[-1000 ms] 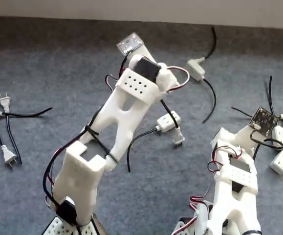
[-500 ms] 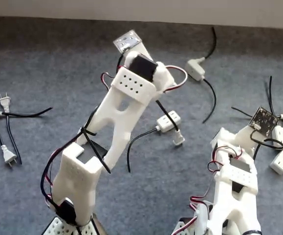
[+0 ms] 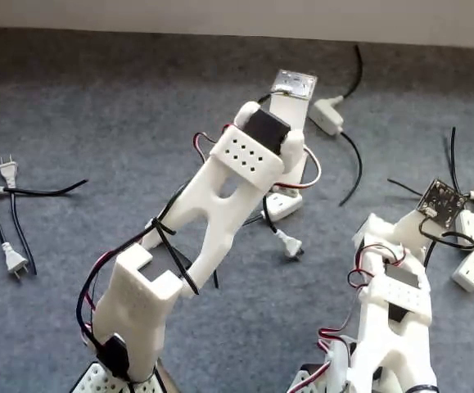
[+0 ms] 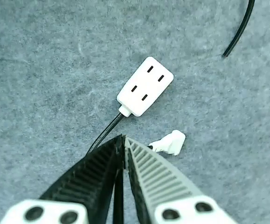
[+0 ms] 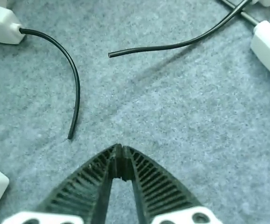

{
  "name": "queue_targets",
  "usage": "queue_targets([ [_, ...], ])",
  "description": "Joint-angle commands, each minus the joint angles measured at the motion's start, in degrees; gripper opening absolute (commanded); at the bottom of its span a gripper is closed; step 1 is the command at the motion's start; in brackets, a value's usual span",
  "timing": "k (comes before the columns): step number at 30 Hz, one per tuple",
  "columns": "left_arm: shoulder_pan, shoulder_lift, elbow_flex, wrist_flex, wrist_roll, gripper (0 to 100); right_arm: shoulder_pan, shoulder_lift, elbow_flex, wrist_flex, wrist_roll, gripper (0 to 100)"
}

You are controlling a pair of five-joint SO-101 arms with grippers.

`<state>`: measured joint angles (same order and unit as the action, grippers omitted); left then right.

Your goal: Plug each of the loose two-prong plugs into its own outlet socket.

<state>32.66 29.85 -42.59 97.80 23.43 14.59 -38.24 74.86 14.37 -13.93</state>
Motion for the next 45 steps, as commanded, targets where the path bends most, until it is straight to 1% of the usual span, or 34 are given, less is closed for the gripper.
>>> queue_targets([
  [1, 1.0, -3.6, 2.3, 0.6, -6.6, 8, -0.4, -0.2, -0.7, -0.2, -0.5, 0.8],
  [7, 1.0, -3.8, 8.2, 0.6, -13.0, 11, -0.4, -0.2, -0.7, -0.2, -0.5, 0.8],
  [10, 1.9, -3.9, 8.7, 0.7, -14.0, 13, -0.4, -0.2, -0.7, -0.2, -0.5, 0.8],
  [16, 8.5, -3.9, 8.7, 1.8, -14.2, 23, -0.4, -0.2, -0.7, -0.2, -0.5, 0.8],
  [18, 10.9, -3.7, 8.7, 1.8, -14.5, 24, -0.4, -0.2, -0.7, -0.2, -0.5, 0.8],
  [22, 13.9, -3.3, 10.4, 1.5, -18.6, 24, -0.4, -0.2, -0.7, -0.2, -0.5, 0.8],
  [24, 13.9, -3.3, 12.5, 1.2, -20.1, 24, -0.4, -0.2, -0.7, -0.2, -0.5, 0.8],
  [28, 12.9, -3.3, 17.2, -2.3, -22.4, 24, -0.4, -0.2, -0.7, -0.2, -0.5, 0.8],
  [37, 12.8, -3.3, 24.7, -13.5, -22.6, 24, -0.4, -0.2, -0.7, -0.2, -0.5, 0.8],
  [40, 11.7, -3.3, 24.8, -14.1, -22.6, 24, -0.4, -0.2, -0.7, -0.2, -0.5, 0.8],
  [45, 7.3, -3.4, 24.7, -14.1, -22.7, 24, -0.4, -0.2, -0.7, -0.2, -0.5, 0.8],
])
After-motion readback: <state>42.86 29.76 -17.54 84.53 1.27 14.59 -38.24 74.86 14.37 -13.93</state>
